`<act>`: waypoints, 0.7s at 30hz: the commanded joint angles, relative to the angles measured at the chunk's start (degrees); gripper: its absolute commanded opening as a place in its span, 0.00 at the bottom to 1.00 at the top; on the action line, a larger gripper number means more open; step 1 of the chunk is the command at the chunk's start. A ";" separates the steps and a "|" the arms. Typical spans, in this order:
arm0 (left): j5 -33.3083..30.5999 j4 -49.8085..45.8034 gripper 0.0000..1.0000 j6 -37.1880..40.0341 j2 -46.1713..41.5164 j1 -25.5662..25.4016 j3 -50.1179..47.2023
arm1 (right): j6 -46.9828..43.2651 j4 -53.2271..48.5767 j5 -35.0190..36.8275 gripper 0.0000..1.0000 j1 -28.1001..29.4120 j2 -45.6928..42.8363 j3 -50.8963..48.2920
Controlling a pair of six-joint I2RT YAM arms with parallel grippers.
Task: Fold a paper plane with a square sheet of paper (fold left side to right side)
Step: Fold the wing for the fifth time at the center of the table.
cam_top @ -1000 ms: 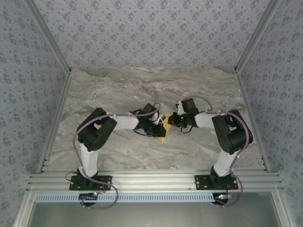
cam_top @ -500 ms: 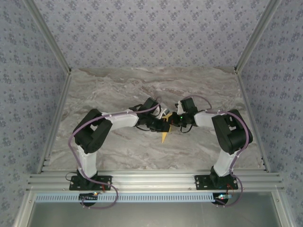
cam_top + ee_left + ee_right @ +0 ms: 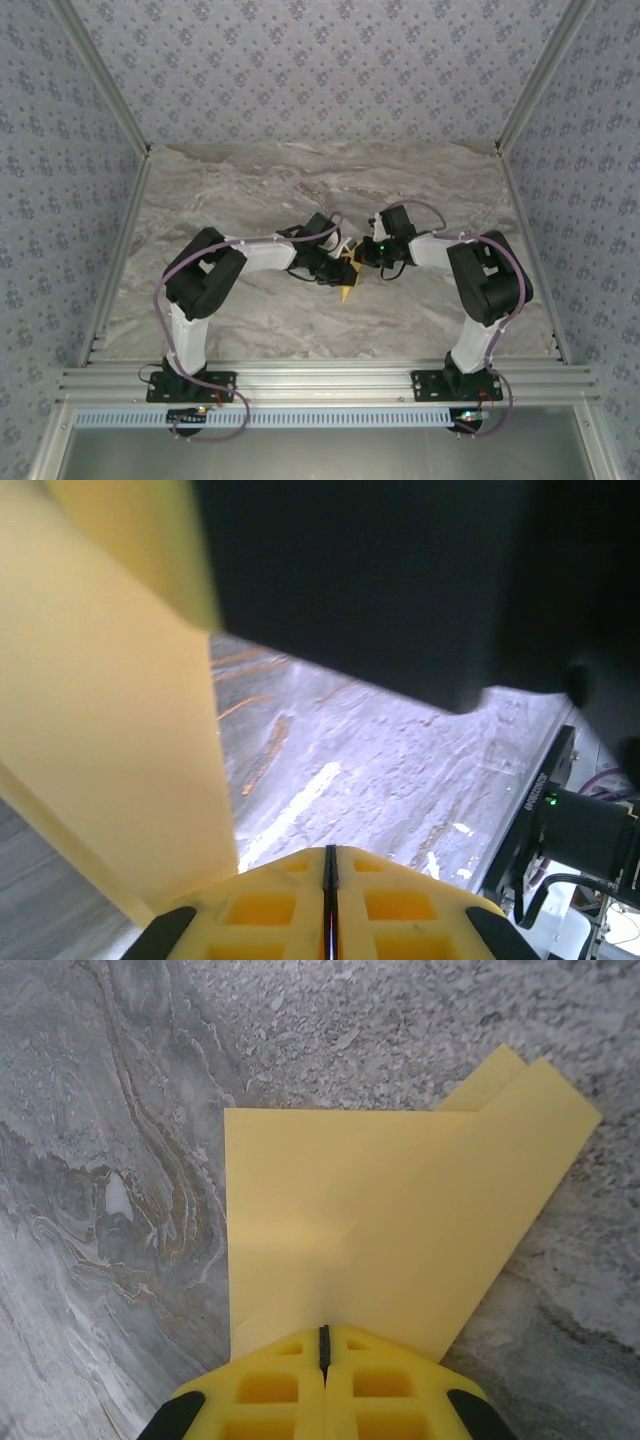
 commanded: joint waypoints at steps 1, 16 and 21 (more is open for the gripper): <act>0.25 -1.97 0.09 1.38 1.27 -0.05 -1.12 | -1.25 -4.94 4.72 0.00 0.00 2.35 -0.13; -0.20 -3.92 0.09 2.88 0.43 -0.58 -4.92 | -1.93 -8.37 6.55 0.00 -0.28 3.12 1.20; 0.14 -4.84 0.09 3.69 -0.89 -0.65 -6.20 | -1.82 -9.23 6.75 0.00 -0.96 3.76 1.57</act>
